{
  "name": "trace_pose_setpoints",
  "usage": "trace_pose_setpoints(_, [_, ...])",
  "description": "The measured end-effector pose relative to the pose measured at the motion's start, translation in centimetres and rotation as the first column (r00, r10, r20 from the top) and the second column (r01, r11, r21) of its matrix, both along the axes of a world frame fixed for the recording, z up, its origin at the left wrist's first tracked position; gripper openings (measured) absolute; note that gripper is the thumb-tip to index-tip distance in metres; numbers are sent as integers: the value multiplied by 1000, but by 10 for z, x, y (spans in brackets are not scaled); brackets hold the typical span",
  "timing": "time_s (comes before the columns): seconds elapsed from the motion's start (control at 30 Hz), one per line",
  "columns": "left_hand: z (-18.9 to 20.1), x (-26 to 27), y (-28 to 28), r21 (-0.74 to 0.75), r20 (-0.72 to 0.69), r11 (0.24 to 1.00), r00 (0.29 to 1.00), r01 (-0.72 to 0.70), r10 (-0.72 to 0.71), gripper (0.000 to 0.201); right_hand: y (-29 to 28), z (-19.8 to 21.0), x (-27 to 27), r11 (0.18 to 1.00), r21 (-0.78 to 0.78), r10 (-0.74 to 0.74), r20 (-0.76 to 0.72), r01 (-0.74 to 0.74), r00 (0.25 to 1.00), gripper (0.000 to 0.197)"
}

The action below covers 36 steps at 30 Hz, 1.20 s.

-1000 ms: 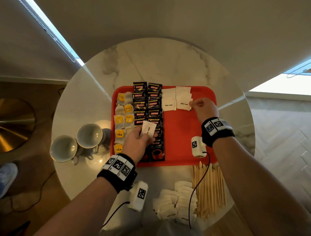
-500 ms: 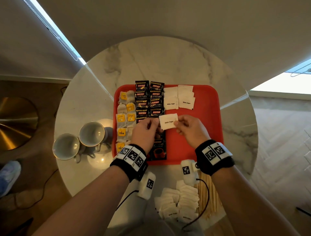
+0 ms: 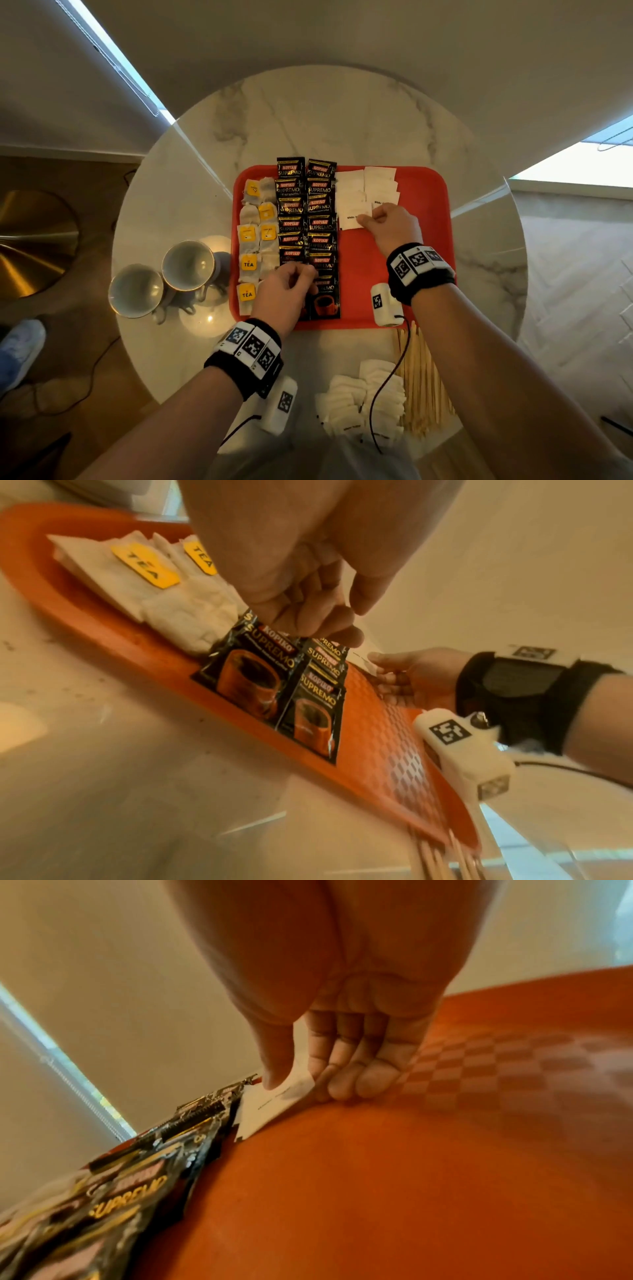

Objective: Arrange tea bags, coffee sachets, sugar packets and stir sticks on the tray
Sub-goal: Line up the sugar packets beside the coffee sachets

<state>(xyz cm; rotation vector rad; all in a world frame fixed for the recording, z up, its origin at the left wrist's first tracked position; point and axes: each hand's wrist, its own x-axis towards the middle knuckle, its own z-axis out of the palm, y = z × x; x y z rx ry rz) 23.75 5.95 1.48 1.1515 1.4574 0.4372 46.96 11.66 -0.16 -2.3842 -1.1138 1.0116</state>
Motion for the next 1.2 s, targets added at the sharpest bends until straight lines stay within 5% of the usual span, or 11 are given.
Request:
trace_pose_setpoints(0.17, [4, -8, -32, 44, -102, 920, 918, 390, -384, 12, -41, 26, -3, 999, 16, 42, 39, -42, 998, 25])
trace_pose_setpoints(0.3, [-6, -8, -63, 6, -258, 672, 650, 741, -715, 18, -102, 38, -13, 980, -92, 169, -86, -176, 982, 16])
trace_pose_setpoints(0.4, [-14, -3, -85, -105, -355, 497, 435, 861, -828, 45, -153, 46, -21, 928, -224, 273, -134, -298, 953, 12])
trace_pose_setpoints(0.5, [-16, 3, -99, -132, -382, 471, 393, 872, -836, 53, -192, 41, -23, 840, -360, 417, -52, -407, 907, 20])
trace_pose_setpoints(0.6, [-16, 9, -102, -136, -373, 495, 419, 858, -828, 43, -213, 29, -25, 720, -453, 609, 50, -526, 791, 29])
trace_pose_setpoints(0.8, [-14, 0, -101, -126, -335, 569, 505, 813, -795, 24, -221, 22, -35, 648, -420, 715, 48, -636, 697, 27])
trace_pose_setpoints(1.07, [8, -45, -80, 16, -140, 911, 903, 412, -406, 11, -196, 51, -42, 872, -143, 474, 13, -468, 880, 13])
trace_pose_setpoints(1.2, [22, -46, -63, -10, 11, 982, 982, 187, -187, 14, -174, 76, -52, 921, 0, 384, -163, -389, 909, 11])
